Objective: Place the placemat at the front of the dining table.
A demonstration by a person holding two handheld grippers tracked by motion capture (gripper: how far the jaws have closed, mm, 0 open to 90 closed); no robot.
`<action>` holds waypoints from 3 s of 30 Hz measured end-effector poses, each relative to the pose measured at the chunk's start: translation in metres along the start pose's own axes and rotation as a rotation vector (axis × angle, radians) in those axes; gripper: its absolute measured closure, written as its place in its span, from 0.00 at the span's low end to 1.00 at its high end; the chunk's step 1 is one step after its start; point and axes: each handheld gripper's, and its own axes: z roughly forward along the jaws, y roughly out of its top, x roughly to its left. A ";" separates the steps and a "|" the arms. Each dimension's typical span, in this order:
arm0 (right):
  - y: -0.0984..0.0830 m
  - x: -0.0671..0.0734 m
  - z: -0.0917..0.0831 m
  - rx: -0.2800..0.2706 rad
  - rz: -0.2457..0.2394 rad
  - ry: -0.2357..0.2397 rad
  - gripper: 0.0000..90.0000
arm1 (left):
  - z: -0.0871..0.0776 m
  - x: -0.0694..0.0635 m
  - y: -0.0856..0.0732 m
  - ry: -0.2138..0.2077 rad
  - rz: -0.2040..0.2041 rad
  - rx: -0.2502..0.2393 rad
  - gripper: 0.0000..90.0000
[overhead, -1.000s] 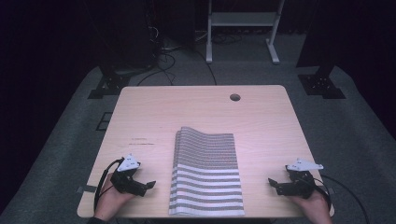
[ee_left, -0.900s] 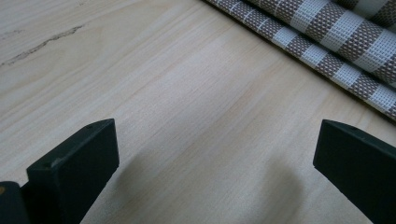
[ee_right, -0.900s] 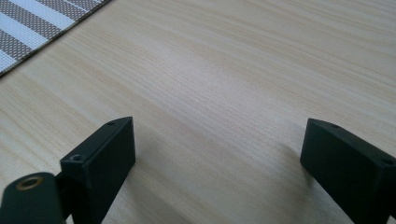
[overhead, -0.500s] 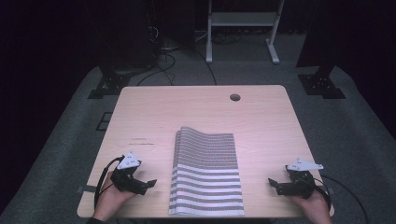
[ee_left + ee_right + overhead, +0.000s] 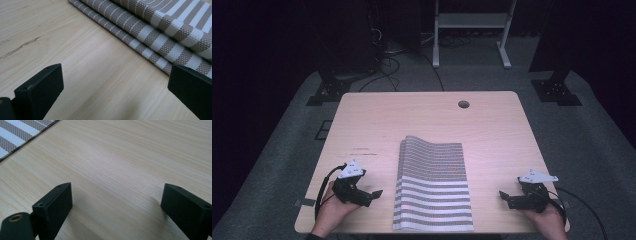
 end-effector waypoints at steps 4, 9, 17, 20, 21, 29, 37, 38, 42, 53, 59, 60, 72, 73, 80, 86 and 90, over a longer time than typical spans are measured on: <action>0.000 0.000 0.000 -0.001 0.001 -0.002 0.10 | 0.001 -0.003 0.004 -0.013 0.010 -0.006 0.00; 0.000 0.000 0.000 -0.001 0.001 -0.003 0.10 | 0.002 -0.007 0.011 -0.027 0.015 -0.010 0.00; 0.000 0.000 0.000 0.000 0.002 -0.004 0.10 | 0.005 -0.010 0.020 -0.050 0.018 -0.022 0.00; 0.000 0.000 0.000 -0.001 0.002 -0.004 0.10 | 0.006 -0.010 0.022 -0.052 0.021 -0.026 0.00; 0.000 0.000 0.000 0.000 0.000 -0.004 0.10 | 0.006 -0.011 0.024 -0.057 0.023 -0.025 0.00; 0.000 0.000 0.000 0.000 0.000 -0.004 0.10 | 0.012 -0.015 0.032 -0.068 0.024 -0.031 0.00; 0.000 0.000 0.000 0.000 0.000 -0.004 0.10 | 0.019 -0.019 0.038 -0.084 0.033 -0.037 0.00; 0.000 0.000 0.000 0.000 0.000 -0.004 0.10 | 0.019 -0.019 0.038 -0.084 0.033 -0.037 0.00; 0.000 0.000 0.000 0.000 0.000 -0.004 0.10 | 0.024 -0.021 0.040 -0.093 0.036 -0.039 0.00; 0.000 0.000 0.000 0.000 0.000 -0.004 0.10 | 0.037 -0.028 0.047 -0.121 0.045 -0.031 0.00; 0.000 0.000 0.000 0.000 0.001 -0.004 0.10 | 0.042 -0.030 0.051 -0.124 0.058 -0.022 0.00; 0.000 0.000 0.000 0.000 0.001 -0.004 0.10 | 0.042 -0.030 0.051 -0.124 0.058 -0.022 0.00; 0.000 0.000 0.000 0.000 0.001 -0.004 0.10 | 0.063 -0.040 0.058 -0.147 0.085 0.018 0.00; 0.000 0.000 0.000 0.000 0.001 -0.004 0.10 | 0.064 -0.041 0.058 -0.148 0.087 0.026 0.00; 0.000 0.000 0.000 0.000 0.001 -0.004 0.10 | 0.071 -0.044 0.058 -0.154 0.093 0.046 0.00; 0.000 0.000 0.000 0.000 0.000 -0.004 0.10 | 0.076 -0.046 0.055 -0.141 0.103 0.076 0.00; 0.000 0.000 0.000 0.000 0.000 -0.004 0.10 | 0.079 -0.046 0.054 -0.137 0.098 0.084 0.00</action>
